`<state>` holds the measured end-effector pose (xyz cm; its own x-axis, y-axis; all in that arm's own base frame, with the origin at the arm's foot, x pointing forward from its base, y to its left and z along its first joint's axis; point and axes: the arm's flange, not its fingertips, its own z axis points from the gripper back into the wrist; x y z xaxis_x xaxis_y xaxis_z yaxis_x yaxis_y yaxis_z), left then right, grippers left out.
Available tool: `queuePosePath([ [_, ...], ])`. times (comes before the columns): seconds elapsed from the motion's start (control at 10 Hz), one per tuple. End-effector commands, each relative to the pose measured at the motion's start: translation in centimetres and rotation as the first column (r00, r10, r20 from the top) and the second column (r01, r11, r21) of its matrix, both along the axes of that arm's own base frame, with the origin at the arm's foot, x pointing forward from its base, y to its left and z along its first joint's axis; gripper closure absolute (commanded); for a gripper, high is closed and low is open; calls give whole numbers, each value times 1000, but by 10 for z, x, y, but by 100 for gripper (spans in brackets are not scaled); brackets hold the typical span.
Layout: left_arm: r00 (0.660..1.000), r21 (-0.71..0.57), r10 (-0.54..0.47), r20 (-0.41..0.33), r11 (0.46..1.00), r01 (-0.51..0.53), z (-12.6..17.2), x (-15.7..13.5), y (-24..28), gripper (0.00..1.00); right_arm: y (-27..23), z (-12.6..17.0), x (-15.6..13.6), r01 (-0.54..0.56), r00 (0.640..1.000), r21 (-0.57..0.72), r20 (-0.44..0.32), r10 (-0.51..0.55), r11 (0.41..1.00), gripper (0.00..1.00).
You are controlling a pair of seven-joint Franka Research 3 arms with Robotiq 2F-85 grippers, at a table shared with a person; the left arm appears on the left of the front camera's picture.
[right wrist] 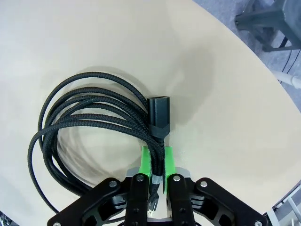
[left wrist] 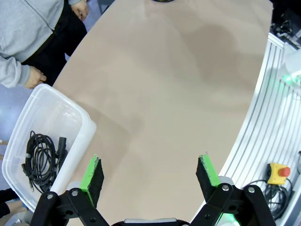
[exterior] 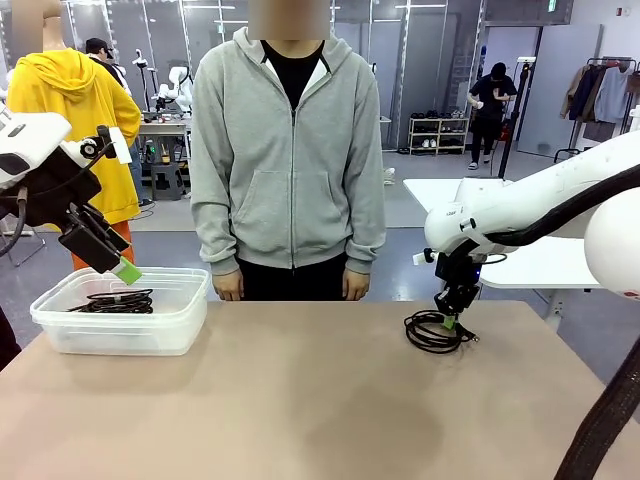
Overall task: Organize and store the cables.
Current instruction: Place the USB Extension Cable into the Organizing box.
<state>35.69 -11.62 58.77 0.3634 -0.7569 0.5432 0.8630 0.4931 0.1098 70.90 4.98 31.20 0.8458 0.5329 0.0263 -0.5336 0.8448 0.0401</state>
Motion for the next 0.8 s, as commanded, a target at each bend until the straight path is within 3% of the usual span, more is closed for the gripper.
queuePosePath([
  [0.0, 1000, 7, -3, -7, 1000, 4, 0, 0, 1, 0, 1, 24, -6, 51, 998, 30, -33, -51, 998, 100],
  [0.2, 1000, 7, -3, -7, 1000, 4, 0, 0, 1, 0, 0, 59, -17, 63, 998, 36, 1, -63, 997, 100],
  [0.5, 1000, 7, -3, -7, 1000, 4, 0, 0, 1, 0, 8, 75, -27, 62, 998, 107, -34, -58, 992, 100],
  [0.7, 1000, 7, -3, -7, 1000, 4, 0, 0, 1, 0, 33, 83, -41, 37, 999, 121, -19, -35, 992, 100],
])
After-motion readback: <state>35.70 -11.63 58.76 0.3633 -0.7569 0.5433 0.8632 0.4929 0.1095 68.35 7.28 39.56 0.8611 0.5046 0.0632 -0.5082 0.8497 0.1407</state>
